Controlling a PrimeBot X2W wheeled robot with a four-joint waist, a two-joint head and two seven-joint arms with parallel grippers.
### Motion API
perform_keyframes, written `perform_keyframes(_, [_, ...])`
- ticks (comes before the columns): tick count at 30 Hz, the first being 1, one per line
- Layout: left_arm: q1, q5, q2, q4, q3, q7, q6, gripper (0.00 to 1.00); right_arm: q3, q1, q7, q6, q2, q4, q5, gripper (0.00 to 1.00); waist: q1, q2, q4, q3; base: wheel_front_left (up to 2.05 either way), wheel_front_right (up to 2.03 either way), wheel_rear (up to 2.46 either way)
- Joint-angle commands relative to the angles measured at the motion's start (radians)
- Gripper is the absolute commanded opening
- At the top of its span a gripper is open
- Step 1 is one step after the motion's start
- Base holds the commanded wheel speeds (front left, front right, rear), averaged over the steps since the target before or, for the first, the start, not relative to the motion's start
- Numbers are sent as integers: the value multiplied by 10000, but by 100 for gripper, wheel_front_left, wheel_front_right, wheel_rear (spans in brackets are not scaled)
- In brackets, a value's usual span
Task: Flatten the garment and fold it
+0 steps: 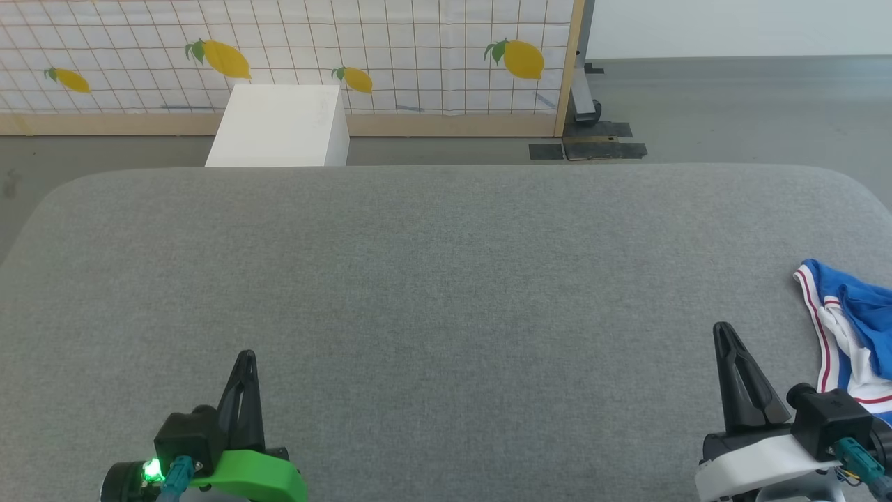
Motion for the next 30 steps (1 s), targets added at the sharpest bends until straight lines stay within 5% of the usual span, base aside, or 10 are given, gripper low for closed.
perform_keyframes(1, [-136,108,-7,-68,-15,73,19,0,18,-150,59,-4,8,-46,-117,0,0,0,0,0,0,0,0])
perform_keyframes(30, [-313,312,-14,-189,-51,662,39,0,145,-332,643,-8,18,-104,-256,0,0,0,1,5,0,0,0])
